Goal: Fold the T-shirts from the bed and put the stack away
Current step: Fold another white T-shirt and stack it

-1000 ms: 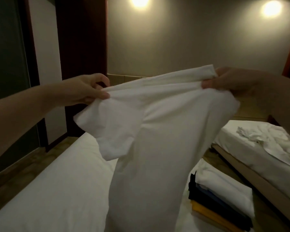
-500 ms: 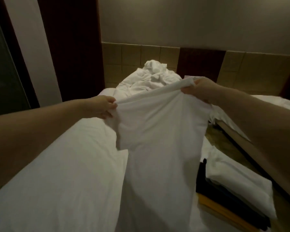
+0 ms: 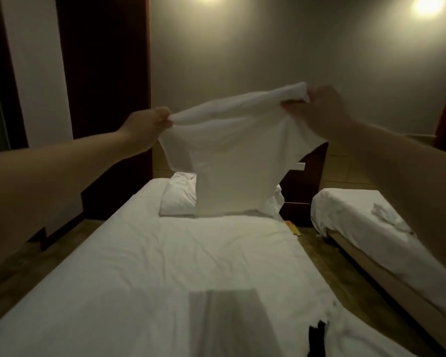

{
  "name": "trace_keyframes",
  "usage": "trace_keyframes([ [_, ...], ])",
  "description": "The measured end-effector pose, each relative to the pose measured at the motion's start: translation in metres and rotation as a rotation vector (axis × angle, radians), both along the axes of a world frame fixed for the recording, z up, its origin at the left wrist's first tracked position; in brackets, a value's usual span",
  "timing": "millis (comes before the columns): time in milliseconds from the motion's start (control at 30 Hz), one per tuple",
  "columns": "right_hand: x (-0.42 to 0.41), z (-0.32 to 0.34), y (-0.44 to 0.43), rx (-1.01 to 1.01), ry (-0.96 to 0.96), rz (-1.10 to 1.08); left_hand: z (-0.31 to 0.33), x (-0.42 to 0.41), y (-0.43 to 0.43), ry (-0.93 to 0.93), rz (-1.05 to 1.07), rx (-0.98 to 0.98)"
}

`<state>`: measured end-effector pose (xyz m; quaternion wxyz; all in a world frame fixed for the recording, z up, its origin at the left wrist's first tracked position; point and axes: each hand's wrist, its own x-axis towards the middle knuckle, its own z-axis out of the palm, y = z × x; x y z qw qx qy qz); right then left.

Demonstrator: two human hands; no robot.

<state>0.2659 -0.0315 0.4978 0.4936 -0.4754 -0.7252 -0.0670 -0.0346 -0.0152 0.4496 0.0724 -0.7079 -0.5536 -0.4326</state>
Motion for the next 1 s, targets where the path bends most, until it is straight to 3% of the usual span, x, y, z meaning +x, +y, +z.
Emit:
trace_keyframes([
  [67, 0.003, -0.035, -0.033, -0.064, -0.083, 0.030, -0.033, -0.002, -0.033, -0.005, 0.035, -0.087],
  [167, 0.012, -0.109, -0.092, -0.231, -0.043, 0.077, -0.105, 0.002, -0.095, -0.050, 0.103, -0.221],
  [300, 0.022, -0.241, -0.176, -0.472, -0.155, 0.125, -0.238, 0.011, -0.197, -0.156, 0.063, -0.375],
  [400, 0.030, -0.340, -0.224, -0.630, -0.266, 0.124, -0.348, 0.009, -0.270, -0.040, 0.055, -0.527],
  [500, 0.037, -0.406, -0.255, -0.802, -0.322, 0.111, -0.425, 0.010, -0.316, -0.085, 0.046, -0.671],
  [600, 0.039, -0.428, -0.277, -0.843, -0.333, 0.141, -0.445, 0.019, -0.342, -0.107, 0.051, -0.671],
  [833, 0.058, -0.448, -0.316, -0.584, -0.392, 0.230, -0.445, 0.022, -0.375, -0.014, 0.114, -0.677],
  [1000, 0.059, -0.482, -0.345, -0.683, -0.486, 0.212, -0.467, 0.022, -0.391, -0.061, 0.049, -0.803],
])
